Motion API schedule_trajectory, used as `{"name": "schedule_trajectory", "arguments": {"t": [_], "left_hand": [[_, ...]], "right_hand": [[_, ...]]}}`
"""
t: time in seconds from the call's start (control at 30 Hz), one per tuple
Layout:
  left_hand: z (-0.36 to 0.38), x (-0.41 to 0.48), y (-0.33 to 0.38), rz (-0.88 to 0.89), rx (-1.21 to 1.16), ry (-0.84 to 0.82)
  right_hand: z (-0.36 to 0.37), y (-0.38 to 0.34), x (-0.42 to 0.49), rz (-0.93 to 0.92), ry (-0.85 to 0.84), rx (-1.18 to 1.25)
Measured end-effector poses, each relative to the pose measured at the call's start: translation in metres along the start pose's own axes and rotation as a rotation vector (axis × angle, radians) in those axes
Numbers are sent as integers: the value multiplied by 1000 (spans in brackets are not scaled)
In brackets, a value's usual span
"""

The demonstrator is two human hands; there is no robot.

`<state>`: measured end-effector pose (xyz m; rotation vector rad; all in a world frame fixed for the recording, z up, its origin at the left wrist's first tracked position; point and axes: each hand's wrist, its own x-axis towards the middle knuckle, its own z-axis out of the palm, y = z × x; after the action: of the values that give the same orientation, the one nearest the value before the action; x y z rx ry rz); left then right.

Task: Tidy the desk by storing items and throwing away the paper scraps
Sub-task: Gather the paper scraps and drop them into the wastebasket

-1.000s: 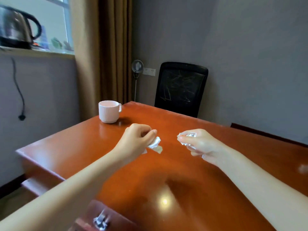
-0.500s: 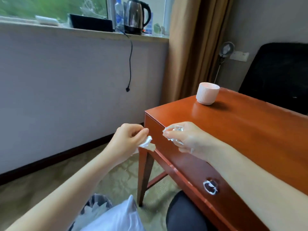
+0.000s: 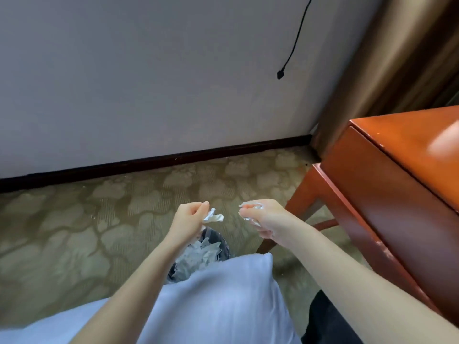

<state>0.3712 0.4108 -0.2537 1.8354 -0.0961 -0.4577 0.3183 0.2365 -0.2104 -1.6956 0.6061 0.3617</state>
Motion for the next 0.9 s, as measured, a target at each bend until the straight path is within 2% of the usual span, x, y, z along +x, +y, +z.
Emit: {"name": "schedule_trajectory", "arguments": {"t": [0.27, 0.4, 0.5, 0.7, 0.77, 0.9], "left_hand": [[-10, 54, -111, -351, -94, 159], [-6, 72, -147, -452, -81, 179], [-3, 80, -165, -561, -115, 197], [-4, 90, -186, -845, -344, 281], [-4, 93, -189, -901, -374, 281], [-6, 95, -193, -890, -331, 215]], "right_hand": [[52, 45, 74, 293, -9, 78], [77, 69, 107, 397, -2, 102], [96, 79, 130, 463, -6, 58], [125, 97, 157, 590, -28, 4], [130, 100, 158, 629, -44, 37], [128, 98, 157, 693, -48, 125]]}}
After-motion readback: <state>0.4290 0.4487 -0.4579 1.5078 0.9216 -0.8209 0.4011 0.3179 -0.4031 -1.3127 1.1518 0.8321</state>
